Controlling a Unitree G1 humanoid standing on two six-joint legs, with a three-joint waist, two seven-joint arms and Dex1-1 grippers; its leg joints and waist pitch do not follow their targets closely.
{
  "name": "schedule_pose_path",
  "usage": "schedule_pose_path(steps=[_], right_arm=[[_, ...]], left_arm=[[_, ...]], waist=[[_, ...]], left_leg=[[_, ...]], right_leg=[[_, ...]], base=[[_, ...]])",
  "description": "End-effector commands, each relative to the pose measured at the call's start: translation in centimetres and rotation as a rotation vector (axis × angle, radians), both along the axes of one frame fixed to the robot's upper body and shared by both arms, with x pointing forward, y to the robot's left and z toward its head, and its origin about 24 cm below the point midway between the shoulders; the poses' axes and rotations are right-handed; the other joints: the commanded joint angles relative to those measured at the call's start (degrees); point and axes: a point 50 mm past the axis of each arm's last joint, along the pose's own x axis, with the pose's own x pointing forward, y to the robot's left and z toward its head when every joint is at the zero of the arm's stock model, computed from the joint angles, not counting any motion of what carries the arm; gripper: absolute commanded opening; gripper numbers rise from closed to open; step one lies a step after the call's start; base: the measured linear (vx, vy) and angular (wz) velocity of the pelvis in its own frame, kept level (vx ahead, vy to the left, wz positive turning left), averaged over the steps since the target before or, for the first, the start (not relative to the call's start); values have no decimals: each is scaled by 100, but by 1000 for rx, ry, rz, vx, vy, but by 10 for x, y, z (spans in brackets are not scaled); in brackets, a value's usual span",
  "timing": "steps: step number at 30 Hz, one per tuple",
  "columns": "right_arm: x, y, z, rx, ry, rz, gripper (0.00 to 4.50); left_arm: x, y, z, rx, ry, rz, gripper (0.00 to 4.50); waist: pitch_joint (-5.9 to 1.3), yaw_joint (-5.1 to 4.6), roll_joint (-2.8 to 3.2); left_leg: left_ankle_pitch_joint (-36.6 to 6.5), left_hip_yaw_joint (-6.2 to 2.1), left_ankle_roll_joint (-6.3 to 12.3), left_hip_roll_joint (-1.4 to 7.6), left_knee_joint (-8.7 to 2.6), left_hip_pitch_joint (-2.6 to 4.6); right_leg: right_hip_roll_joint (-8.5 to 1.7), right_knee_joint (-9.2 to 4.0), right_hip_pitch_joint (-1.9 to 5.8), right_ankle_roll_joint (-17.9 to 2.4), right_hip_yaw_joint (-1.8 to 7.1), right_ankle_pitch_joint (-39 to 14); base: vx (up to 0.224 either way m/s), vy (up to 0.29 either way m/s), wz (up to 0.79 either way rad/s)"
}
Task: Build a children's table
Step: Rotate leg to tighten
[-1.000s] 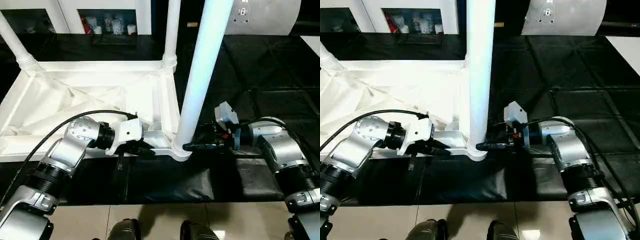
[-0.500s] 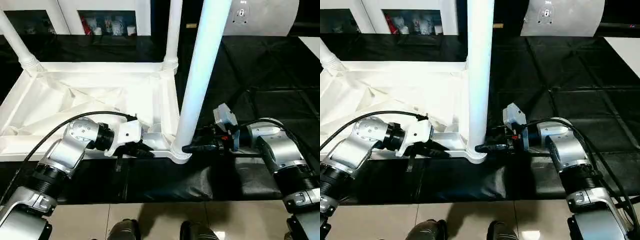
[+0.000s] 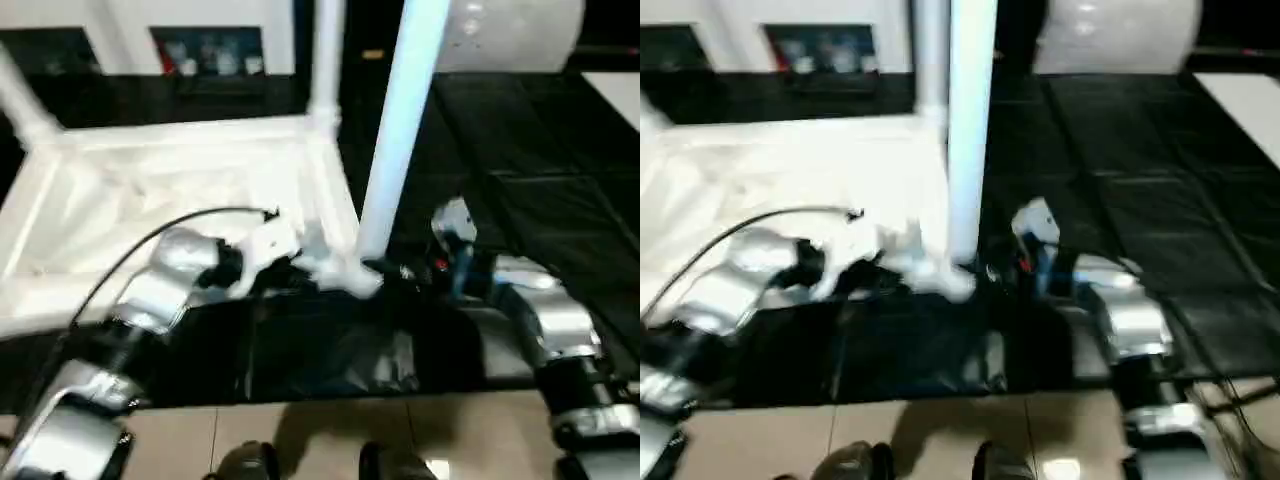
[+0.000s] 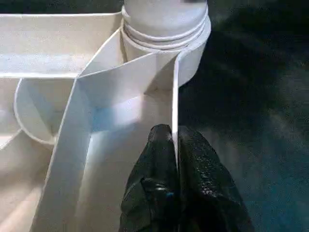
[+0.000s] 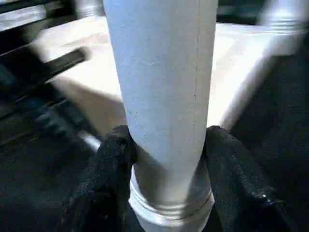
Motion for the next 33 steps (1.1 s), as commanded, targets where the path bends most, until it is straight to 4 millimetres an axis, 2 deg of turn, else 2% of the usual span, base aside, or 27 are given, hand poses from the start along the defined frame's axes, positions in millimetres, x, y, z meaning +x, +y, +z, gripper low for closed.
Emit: schedule_pose_path(steps=[1,4,7,8,12,13,16,17,21,22,25,28,30,31,32,33], right_arm=[[-5,47,-12,-5,61,49,188],[5,57,-17,6,89,-157,188],[11,62,-21,-9,108,-267,188],[15,67,-24,-6,145,-359,188],[18,73,-22,-1,155,-446,188],[18,76,-21,7,149,-448,244],[18,79,-16,56,123,-472,265],[19,77,-16,68,124,-488,265],[24,65,-13,72,97,-540,313],[27,55,-9,77,66,-548,313],[29,45,-5,68,23,-535,347],[28,25,0,38,-32,-460,369],[27,9,6,18,-66,-392,393],[27,9,6,18,-66,-392,393],[27,-1,10,-4,-90,-348,401],[27,-2,10,-5,-92,-343,409]], left_arm=[[8,-36,22,-96,-92,16,0],[17,-46,23,-106,-112,139,0],[22,-51,22,-84,-139,210,0],[26,-56,22,-69,-161,255,0],[25,-65,23,-76,-162,273,0],[25,-67,22,-79,-161,273,0],[24,-71,22,-84,-162,272,0],[24,-70,22,-82,-164,271,0],[23,-66,19,-75,-163,241,0],[21,-61,18,-68,-169,217,0],[19,-56,15,-59,-172,186,0],[15,-44,10,-41,-151,156,0],[12,-34,6,-22,-146,136,0],[12,-34,6,-22,-146,136,0],[11,-27,5,-11,-142,125,0],[11,-26,5,-11,-142,122,0]], waist=[[-411,7,-70],[-418,-3,-81],[-418,-2,-68],[-415,-8,-58],[-408,-3,-49],[-402,1,-20],[-391,-10,-18],[-387,-7,-19],[-367,-5,-25],[-366,-3,-34],[-382,1,-24],[-411,8,-31],[-414,8,-37],[-417,13,-41],[-410,8,-38],[-400,7,-36]], left_leg=[[-576,-146,412,412,-454,100],[-414,-144,452,396,-452,89],[-354,-140,492,390,-449,96],[-333,-141,538,398,-458,95],[-409,-143,537,410,-477,104],[-380,-150,543,418,-484,101],[-404,-146,614,425,-494,103],[-430,-145,607,427,-498,110],[-620,-150,526,432,-522,113],[-625,-148,526,435,-525,115],[-446,-147,566,435,-518,111],[-20,-136,846,424,-464,83],[116,-128,1001,425,-441,76],[140,-132,1043,428,-436,67],[180,-122,1090,427,-433,65],[73,-121,1114,427,-432,68]], right_leg=[[-504,-442,281,-1289,235,-1315],[-499,-435,292,-1280,232,-1132],[-493,-432,288,-1321,227,-962],[-478,-419,286,-1327,225,-814],[-492,-429,301,-1337,223,-771],[-494,-419,298,-1342,223,-696],[-499,-424,298,-1379,224,-474],[-499,-429,294,-1377,224,-502],[-505,-455,291,-1339,231,-757],[-513,-464,289,-1321,234,-770],[-505,-435,302,-1353,229,-516],[-504,-342,346,-1479,221,272],[-507,-323,359,-1556,216,512],[-511,-316,367,-1577,211,551],[-507,-319,358,-1596,209,551],[-504,-342,359,-1609,198,387]], base=[[0,0,0],[0,0,0],[0,0,0],[0,0,0],[0,0,0],[0,0,0],[0,0,0],[0,0,0],[0,0,0],[0,0,0],[0,0,0],[0,0,0],[0,0,0],[0,0,0],[0,0,0],[0,0,0]])
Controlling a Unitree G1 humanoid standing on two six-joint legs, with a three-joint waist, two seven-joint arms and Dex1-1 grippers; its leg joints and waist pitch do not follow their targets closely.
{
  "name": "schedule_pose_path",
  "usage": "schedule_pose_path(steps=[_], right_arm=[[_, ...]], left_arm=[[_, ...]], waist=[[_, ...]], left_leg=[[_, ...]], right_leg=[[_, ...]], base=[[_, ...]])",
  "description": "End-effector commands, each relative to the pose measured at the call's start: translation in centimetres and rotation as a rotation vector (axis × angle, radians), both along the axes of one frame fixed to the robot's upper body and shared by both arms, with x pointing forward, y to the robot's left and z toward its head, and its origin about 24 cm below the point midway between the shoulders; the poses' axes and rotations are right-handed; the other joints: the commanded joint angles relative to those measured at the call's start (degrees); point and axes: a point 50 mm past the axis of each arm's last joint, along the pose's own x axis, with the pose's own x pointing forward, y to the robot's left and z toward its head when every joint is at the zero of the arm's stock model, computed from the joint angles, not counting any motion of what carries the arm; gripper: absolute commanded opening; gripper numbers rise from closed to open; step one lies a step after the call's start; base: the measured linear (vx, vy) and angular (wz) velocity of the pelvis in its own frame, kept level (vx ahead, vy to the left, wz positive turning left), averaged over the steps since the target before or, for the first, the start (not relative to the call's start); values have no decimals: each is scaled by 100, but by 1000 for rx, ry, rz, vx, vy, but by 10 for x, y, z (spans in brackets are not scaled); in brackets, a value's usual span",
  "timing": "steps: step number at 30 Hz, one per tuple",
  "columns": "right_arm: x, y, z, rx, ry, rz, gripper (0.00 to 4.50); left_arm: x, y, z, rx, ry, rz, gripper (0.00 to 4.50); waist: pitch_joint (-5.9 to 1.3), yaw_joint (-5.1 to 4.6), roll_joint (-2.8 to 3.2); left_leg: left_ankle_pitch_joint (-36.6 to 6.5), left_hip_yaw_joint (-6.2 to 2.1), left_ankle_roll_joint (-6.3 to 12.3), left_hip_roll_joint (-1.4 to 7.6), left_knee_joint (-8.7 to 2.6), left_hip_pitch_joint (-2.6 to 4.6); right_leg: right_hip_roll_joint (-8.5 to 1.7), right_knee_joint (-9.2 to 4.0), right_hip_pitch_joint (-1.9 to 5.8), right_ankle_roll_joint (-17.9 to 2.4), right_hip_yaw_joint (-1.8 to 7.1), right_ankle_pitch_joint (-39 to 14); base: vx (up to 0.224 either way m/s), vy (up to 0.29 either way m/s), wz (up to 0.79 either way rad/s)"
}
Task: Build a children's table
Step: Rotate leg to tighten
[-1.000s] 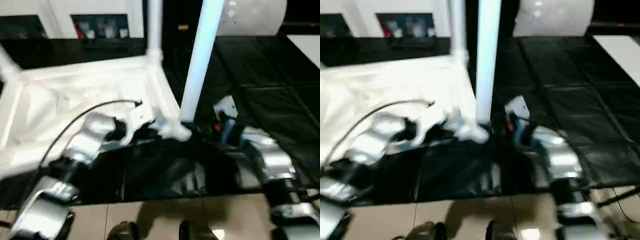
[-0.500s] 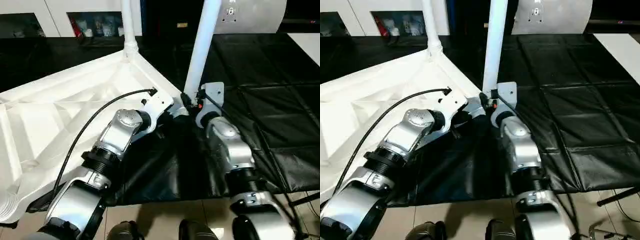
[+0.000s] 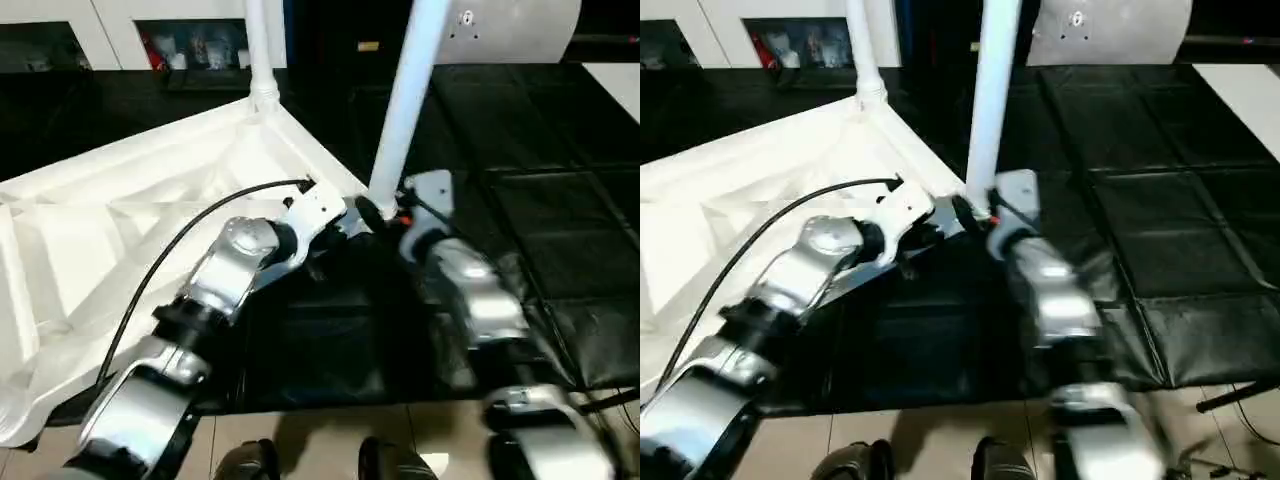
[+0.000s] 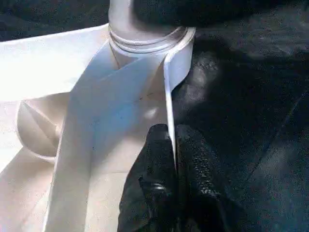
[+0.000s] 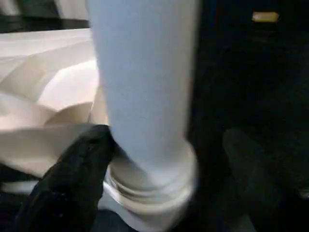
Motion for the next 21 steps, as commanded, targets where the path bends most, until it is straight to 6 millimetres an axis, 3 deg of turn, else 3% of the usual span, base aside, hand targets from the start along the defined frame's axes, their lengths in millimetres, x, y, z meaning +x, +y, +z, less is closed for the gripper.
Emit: schedule_pose_path(steps=[1,7,9,15,16,21], right_arm=[[-4,-10,8,-20,-42,106,418],[-16,-18,17,-139,-71,416,447],[-22,-18,19,-137,-47,553,447],[-29,-18,18,-143,15,762,447],[-29,-18,17,-147,23,775,421],[-30,-18,15,-165,58,851,395]], left_arm=[[-7,5,-3,-6,-2,-73,0],[-17,18,-4,41,-12,-215,0],[-22,22,-3,40,-2,-274,0],[-34,34,-2,67,16,-437,0],[-36,36,-2,67,21,-458,0],[-42,41,0,74,55,-534,0]], waist=[[-401,-8,-50],[-372,0,-41],[-385,11,-40],[-408,94,-20],[-411,103,-20],[-410,148,-24]], left_leg=[[-56,-130,1081,429,-319,77],[-309,-118,978,465,-338,120],[-307,-131,1018,490,-337,114],[-72,-113,1107,529,-320,132],[-91,-108,1089,529,-317,135],[-108,-99,978,530,-325,147]], right_leg=[[-520,-269,398,-1626,220,195],[-511,-322,348,-1591,228,-396],[-519,-301,370,-1635,215,-322],[-507,-233,322,-1747,188,18],[-518,-230,320,-1756,191,-4],[-521,-233,307,-1737,196,-165]], base=[[0,0,0],[0,0,0],[0,0,0],[0,0,0],[0,0,0],[0,0,0]])
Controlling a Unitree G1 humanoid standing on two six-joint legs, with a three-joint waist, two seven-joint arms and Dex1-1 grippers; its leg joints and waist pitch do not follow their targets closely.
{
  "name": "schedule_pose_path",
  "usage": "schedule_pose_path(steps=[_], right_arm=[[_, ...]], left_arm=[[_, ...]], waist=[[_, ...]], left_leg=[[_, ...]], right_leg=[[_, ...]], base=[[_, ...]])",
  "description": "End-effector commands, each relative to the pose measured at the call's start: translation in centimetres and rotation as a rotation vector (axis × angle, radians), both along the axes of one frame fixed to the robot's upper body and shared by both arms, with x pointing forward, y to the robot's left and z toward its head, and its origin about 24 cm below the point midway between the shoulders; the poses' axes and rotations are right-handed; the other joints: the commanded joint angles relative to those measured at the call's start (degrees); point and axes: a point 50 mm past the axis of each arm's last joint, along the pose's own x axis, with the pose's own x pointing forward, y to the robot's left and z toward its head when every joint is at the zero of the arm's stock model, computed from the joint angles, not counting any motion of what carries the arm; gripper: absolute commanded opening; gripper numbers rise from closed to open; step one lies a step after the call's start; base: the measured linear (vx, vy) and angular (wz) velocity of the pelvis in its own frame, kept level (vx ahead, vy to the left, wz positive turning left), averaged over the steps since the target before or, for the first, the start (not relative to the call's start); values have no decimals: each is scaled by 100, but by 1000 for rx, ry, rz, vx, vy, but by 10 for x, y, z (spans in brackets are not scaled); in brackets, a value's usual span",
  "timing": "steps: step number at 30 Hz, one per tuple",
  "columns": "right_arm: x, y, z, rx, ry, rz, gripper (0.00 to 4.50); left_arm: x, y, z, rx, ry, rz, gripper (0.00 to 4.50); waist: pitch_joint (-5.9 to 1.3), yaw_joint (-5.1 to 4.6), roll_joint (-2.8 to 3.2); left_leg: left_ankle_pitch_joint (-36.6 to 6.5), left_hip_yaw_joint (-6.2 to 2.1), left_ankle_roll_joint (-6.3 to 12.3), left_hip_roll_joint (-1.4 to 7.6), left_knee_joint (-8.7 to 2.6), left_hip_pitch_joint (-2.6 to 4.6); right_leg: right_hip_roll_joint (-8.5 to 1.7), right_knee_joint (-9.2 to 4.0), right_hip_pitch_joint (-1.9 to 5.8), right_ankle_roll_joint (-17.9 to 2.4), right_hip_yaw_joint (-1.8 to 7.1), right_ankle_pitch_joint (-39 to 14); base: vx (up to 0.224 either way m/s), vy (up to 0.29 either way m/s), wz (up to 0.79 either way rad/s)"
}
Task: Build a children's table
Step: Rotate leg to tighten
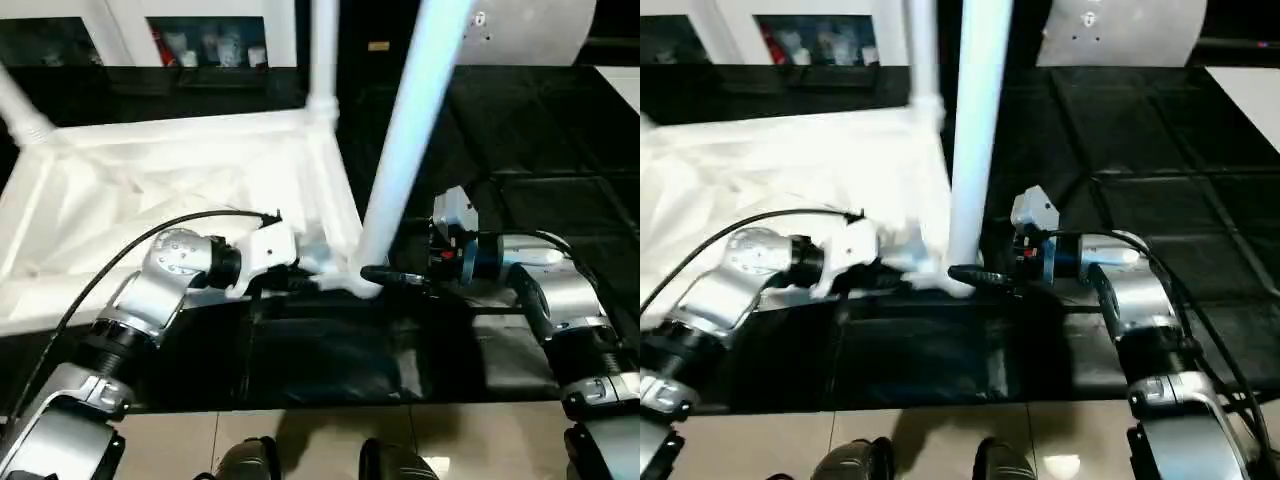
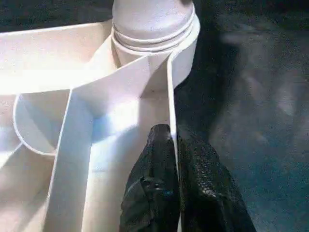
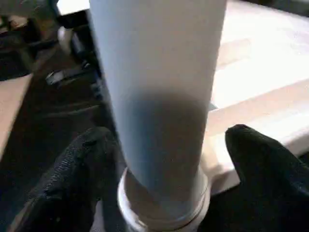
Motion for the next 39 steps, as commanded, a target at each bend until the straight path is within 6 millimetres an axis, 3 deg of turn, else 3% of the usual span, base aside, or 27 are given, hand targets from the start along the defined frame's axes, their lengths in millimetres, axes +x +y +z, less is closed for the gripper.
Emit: schedule_pose_path(steps=[1,6,16,21,22,26,29,31,34,37,39], right_arm=[[-1,0,2,-9,12,43,382],[-5,3,1,-9,40,115,354],[-9,2,-2,-13,83,159,250],[-11,3,-4,-7,97,165,228],[-12,3,-5,3,103,156,206],[-9,10,-11,35,133,26,198],[-6,17,-16,28,142,-58,196],[-3,27,-21,43,148,-158,196],[3,41,-27,53,158,-294,196],[6,52,-34,30,148,-417,195],[11,64,-43,22,178,-597,195]], left_arm=[[-7,-8,4,2,-11,-101,0],[-9,-6,5,15,-7,-137,0],[-9,-3,5,23,1,-150,0],[-9,-3,4,25,4,-148,0],[-9,-2,4,23,8,-140,0],[-4,-4,2,11,39,-56,0],[3,-10,3,-17,33,15,0],[13,-18,5,-40,10,107,0],[24,-30,8,-76,-11,213,0],[31,-41,11,-108,-19,291,0],[39,-57,15,-157,-21,389,0]], waist=[[-425,-12,-24],[-427,-7,-50],[-434,3,-38],[-447,13,-30],[-452,17,-26],[-460,19,-32],[-421,-12,-20],[-381,-39,-29],[-386,-87,-30],[-379,-142,-41],[-382,-157,-40]], left_leg=[[-58,-98,994,501,-348,166],[-14,-99,1042,493,-336,144],[45,-102,1036,502,-328,153],[48,-100,1004,506,-323,159],[70,-102,1009,505,-320,157],[160,-106,1011,500,-317,144],[-304,-101,762,497,-352,151],[-700,-106,472,487,-398,179],[-912,-152,189,463,-440,157],[-998,-154,91,446,-452,163],[-901,-140,99,431,-448,168]], right_leg=[[-517,-224,302,-1742,231,-77],[-527,-213,314,-1743,223,-18],[-526,-208,312,-1766,209,17],[-524,-202,316,-1774,201,11],[-527,-196,321,-1778,198,46],[-529,-181,333,-1781,190,97],[-549,-272,308,-1710,206,-588],[-540,-358,287,-1554,224,-1210],[-569,-392,332,-1344,226,-1696],[-562,-425,308,-1237,232,-1826],[-542,-431,290,-1231,240,-1671]], base=[[0,0,0],[0,0,0],[0,0,0],[0,0,0],[0,0,0],[0,0,0],[0,0,0],[0,0,0],[0,0,0],[0,0,0],[0,0,0]])
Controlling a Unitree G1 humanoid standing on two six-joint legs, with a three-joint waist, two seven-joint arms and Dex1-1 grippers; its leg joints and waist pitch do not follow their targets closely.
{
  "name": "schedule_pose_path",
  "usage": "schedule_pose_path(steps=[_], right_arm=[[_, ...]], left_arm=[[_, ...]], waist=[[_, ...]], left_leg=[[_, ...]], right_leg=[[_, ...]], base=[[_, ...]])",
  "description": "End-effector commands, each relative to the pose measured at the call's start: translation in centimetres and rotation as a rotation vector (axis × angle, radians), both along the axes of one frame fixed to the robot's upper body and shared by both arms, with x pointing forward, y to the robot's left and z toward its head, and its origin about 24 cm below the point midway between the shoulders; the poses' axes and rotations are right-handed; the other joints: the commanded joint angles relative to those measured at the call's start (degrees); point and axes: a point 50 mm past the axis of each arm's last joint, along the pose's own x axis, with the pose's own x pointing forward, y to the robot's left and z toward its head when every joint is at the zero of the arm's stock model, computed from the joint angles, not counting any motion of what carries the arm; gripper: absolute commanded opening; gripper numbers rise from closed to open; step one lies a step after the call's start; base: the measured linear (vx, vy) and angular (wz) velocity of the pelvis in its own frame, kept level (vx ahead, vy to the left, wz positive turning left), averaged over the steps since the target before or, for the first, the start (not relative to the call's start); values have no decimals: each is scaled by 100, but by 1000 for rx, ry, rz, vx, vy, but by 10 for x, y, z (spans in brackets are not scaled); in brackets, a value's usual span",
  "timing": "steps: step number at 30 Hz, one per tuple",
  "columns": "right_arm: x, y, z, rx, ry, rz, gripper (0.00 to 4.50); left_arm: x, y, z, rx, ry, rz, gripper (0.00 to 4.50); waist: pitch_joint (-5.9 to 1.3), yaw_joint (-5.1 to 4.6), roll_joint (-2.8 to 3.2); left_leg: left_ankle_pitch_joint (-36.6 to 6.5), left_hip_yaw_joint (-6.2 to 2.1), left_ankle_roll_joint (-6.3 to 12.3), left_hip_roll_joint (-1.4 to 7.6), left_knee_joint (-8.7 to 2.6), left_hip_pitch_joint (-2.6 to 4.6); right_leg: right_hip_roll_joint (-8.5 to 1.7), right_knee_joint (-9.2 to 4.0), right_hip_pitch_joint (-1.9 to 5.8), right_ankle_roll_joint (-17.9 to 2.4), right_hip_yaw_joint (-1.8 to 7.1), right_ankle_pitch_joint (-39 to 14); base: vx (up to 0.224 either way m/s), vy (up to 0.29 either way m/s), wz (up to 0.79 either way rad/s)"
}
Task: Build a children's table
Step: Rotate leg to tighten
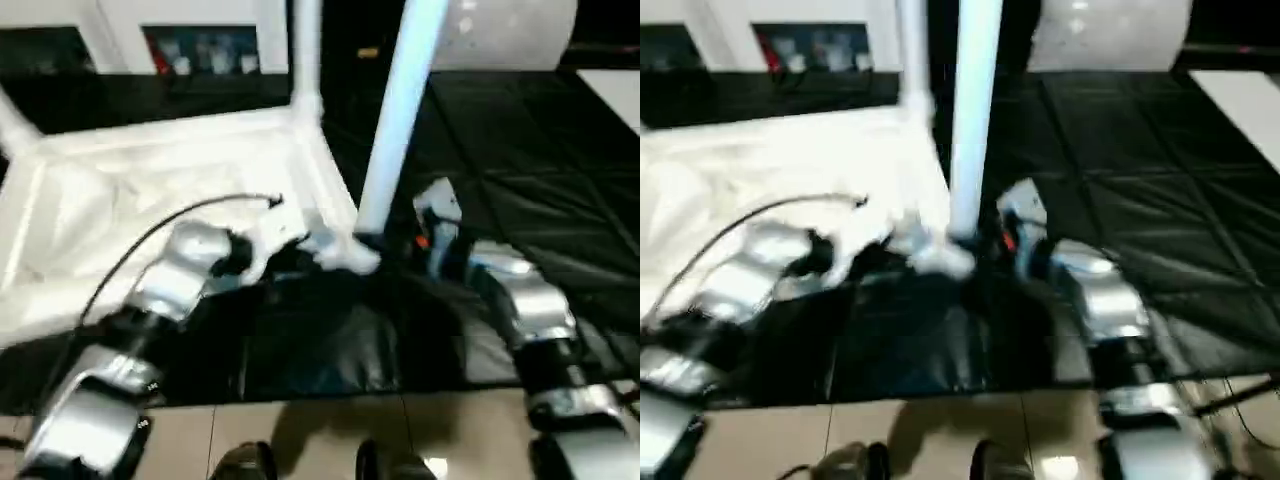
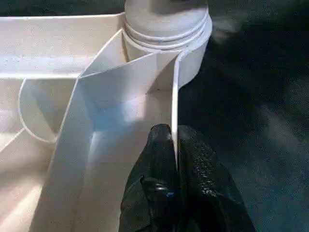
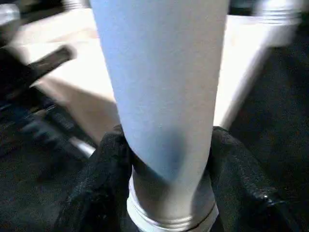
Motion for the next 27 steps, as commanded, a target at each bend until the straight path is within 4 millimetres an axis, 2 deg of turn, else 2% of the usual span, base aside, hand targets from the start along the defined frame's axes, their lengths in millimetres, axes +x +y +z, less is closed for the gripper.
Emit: schedule_pose_path(steps=[1,3,4,7,8,9,10,11,13,15,17,20,21,22,24,27], right_arm=[[-5,36,-29,-45,139,-62,194],[-3,41,-29,-43,141,-112,194],[0,49,-29,-13,160,-190,194],[5,53,-28,-16,157,-284,194],[7,58,-25,21,147,-337,194],[7,58,-25,21,147,-337,194],[8,62,-22,31,118,-343,228],[8,62,-22,31,118,-343,263],[8,62,-20,34,97,-345,268],[9,59,-18,44,82,-360,290],[13,47,-14,58,44,-395,313],[15,38,-9,71,7,-388,334],[15,33,-7,81,-8,-368,334],[14,25,-5,80,-23,-346,351],[13,14,-3,81,-48,-306,366],[7,-6,9,99,-108,-166,388]], left_arm=[[10,-35,18,-91,-80,81,0],[12,-39,18,-93,-86,115,0],[17,-47,20,-109,-106,195,0],[20,-53,23,-130,-113,246,0],[20,-61,27,-143,-127,259,0],[20,-61,27,-143,-127,259,0],[19,-66,29,-149,-134,240,0],[19,-66,29,-149,-134,240,0],[17,-68,29,-141,-139,210,0],[16,-67,28,-138,-140,190,0],[14,-63,25,-123,-131,168,0],[13,-57,22,-111,-127,151,0],[12,-54,21,-106,-128,133,0],[11,-50,19,-101,-122,114,0],[8,-44,17,-95,-112,85,0],[3,-30,9,-60,-91,51,0]], waist=[[-401,12,7],[-414,4,-10],[-412,-6,3],[-450,15,-1],[-462,26,-3],[-472,24,4],[-475,31,-2],[-477,35,-2],[-466,35,2],[-448,30,5],[-431,31,17],[-432,28,18],[-437,26,14],[-441,29,34],[-435,27,8],[-431,36,0]], left_leg=[[-934,-158,164,393,-480,123],[-849,-142,182,386,-471,124],[-807,-124,193,388,-466,131],[-549,-130,273,373,-450,115],[-351,-132,381,371,-440,99],[-259,-126,438,374,-431,99],[-71,-124,609,364,-414,81],[-34,-125,661,362,-408,75],[-9,-124,783,366,-406,72],[-158,-125,801,378,-418,79],[-291,-133,728,396,-436,93],[-295,-132,701,400,-437,92],[-223,-132,740,396,-428,82],[-134,-134,810,394,-417,76],[-111,-123,916,391,-403,60],[-114,-125,1028,398,-396,53]], right_leg=[[-545,-446,247,-1229,288,-1681],[-535,-453,248,-1239,291,-1490],[-520,-445,224,-1284,303,-1319],[-524,-402,276,-1340,289,-859],[-527,-366,305,-1389,282,-501],[-528,-348,302,-1423,283,-319],[-524,-315,323,-1494,268,78],[-531,-305,329,-1509,265,171],[-530,-301,336,-1535,258,267],[-533,-334,328,-1534,250,36],[-537,-354,316,-1514,253,-214],[-529,-338,318,-1517,256,-133],[-529,-318,328,-1533,257,12],[-531,-300,333,-1558,256,180],[-533,-298,344,-1589,255,304],[-537,-298,356,-1610,245,242]], base=[[0,0,0],[0,0,0],[0,0,0],[0,0,0],[0,0,0],[0,0,0],[0,0,0],[0,0,0],[0,0,0],[0,0,0],[0,0,0],[0,0,0],[0,0,0],[0,0,0],[0,0,0],[0,0,0]])
